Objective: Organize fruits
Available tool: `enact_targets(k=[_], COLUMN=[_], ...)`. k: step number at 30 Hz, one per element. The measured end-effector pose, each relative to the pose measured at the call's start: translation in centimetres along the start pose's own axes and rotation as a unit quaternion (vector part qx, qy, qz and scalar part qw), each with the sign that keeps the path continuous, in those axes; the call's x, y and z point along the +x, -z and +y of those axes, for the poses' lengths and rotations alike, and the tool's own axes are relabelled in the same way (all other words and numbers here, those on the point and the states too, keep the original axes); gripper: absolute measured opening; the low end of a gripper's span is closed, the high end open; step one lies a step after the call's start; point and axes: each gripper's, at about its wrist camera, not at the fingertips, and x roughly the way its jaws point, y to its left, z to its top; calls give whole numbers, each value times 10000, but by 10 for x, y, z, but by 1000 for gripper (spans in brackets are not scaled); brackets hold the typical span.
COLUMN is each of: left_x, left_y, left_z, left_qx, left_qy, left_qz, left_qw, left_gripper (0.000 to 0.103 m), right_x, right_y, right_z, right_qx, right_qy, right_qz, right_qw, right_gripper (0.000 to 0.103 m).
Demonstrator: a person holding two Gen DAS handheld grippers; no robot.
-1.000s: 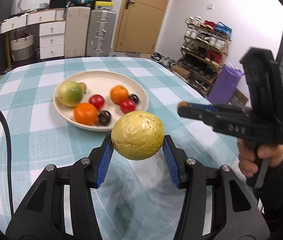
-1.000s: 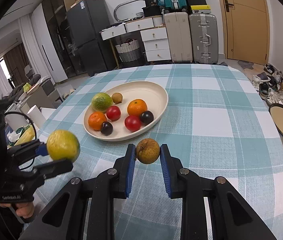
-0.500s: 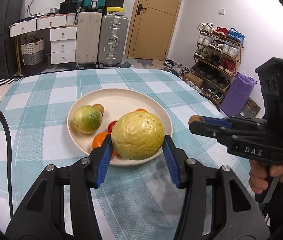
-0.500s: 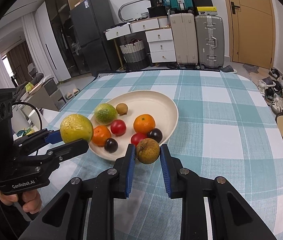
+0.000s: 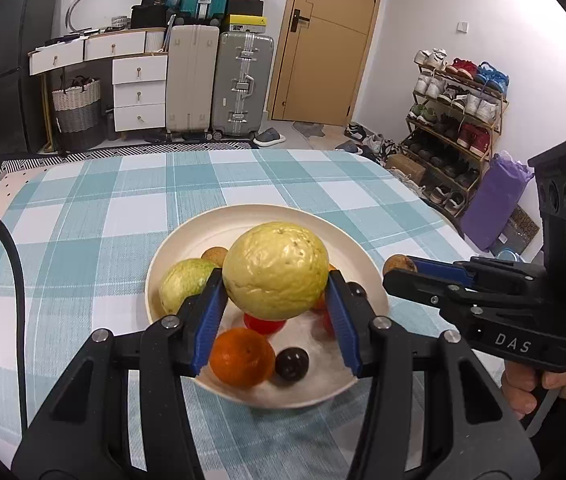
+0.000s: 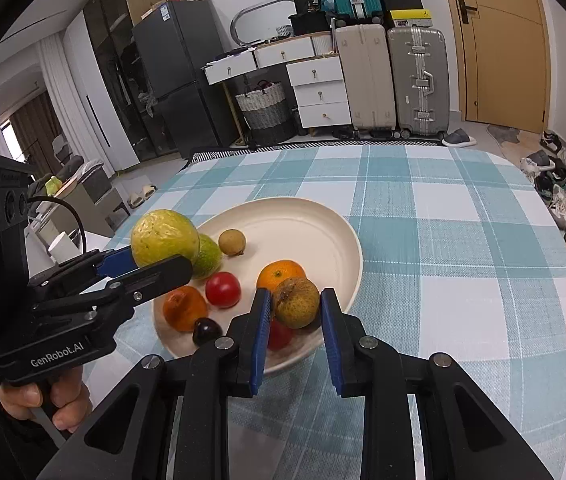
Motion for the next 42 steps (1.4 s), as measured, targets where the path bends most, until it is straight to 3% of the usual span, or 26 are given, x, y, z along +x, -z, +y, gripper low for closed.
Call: enact_targets(k=[22,37,40,42], left_x=[65,48,30,15], left_y=[-13,-13,-13,-11], left_z=[2,6,10,11], left_qx=[324,275,236,209], left_qy=[-206,-56,-121,-168], left_qz=[292,199,72,-52], left_qw=[9988,9994,9996,9996], left_gripper=[47,49,63,81], right_x=[45,28,18,9], right_y=[-18,-10,-5,-2], right_z=[-22,-23,-23,-22], right_qx=[85,-28,-81,-107], right_qy=[194,330,385,368], right_qz=[195,140,87,5], right_qw=[9996,9994,9992,9993], right_gripper=[26,28,39,48])
